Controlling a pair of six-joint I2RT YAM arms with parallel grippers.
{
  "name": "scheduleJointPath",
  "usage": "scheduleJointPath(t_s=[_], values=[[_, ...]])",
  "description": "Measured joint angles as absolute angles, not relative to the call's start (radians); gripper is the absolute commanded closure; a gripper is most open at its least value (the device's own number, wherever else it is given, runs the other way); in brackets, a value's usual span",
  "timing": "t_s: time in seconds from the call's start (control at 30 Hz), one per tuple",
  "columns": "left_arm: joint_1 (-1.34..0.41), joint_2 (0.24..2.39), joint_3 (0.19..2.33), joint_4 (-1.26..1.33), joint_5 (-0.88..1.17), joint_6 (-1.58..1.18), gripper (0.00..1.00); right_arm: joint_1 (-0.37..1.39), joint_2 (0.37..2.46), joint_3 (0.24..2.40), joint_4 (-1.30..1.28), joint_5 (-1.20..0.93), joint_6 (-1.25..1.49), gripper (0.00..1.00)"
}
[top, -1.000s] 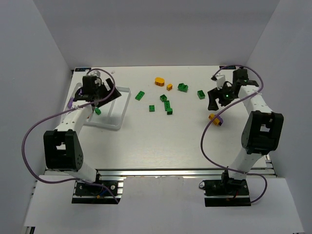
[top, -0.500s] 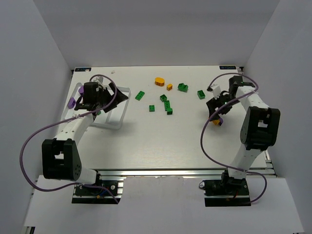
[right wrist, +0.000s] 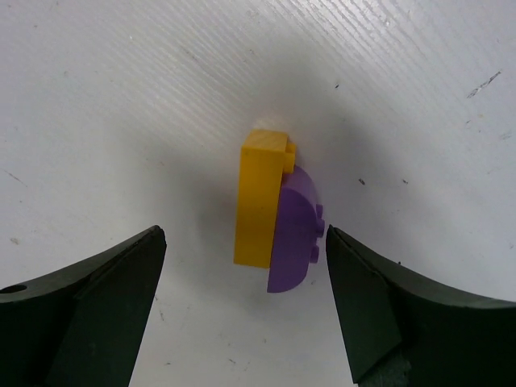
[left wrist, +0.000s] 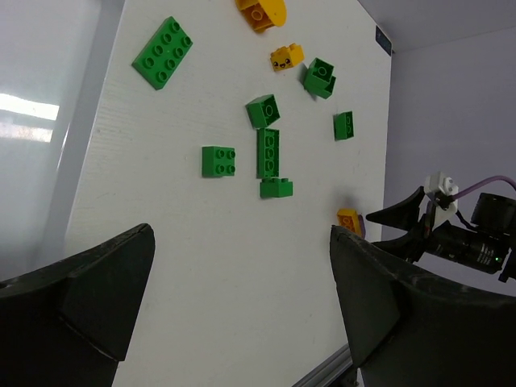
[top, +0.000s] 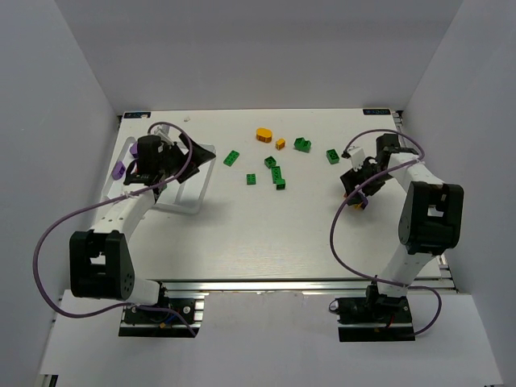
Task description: Sort the legos into containers by color
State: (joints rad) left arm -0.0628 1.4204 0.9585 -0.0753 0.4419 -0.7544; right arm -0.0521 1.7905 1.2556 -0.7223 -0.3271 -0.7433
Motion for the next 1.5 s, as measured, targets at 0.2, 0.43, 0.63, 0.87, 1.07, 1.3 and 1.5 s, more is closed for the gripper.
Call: scheduleJointPath(t_s=[0.2, 0.43, 0.63, 0.87, 1.07, 1.3, 1.5], values=[[-0.063, 1.380, 0.903, -0.067, 0.440, -0.786, 0.02, -0.051, 1.740, 1.232, -0.674, -0.306, -0.739, 0.17], [-0.099, 1.361, 0.896, -0.068, 0.421, -0.798, 0.02, -0.051, 1.743, 1.183, -0.625, -0.261, -0.735, 0.19], [-0.155, 1.361, 0.896, -0.065, 0.411, -0.817, 0.02, -0.051, 1.765, 1.162, -0.612, -0.257, -0.736, 0.23], [-0.199, 1.361, 0.896, -0.039, 0.401, -0.844, 0.02, -0.053, 1.783, 1.160, -0.600, -0.266, -0.738, 0.36], [-0.233, 1.359, 0.896, -0.006, 0.382, -0.876, 0.02, -0.058, 1.781, 1.131, -0.601, -0.281, -0.763, 0.56], [-0.325, 1.378, 0.900, 0.052, 0.374, -0.911, 0.03, -0.058, 1.755, 1.130, -0.635, -0.408, -0.819, 0.84], [-0.412, 1.462, 0.941, 0.086, 0.375, -0.918, 0.03, 0.009, 1.711, 1.182, -0.699, -0.603, -0.880, 0.88]])
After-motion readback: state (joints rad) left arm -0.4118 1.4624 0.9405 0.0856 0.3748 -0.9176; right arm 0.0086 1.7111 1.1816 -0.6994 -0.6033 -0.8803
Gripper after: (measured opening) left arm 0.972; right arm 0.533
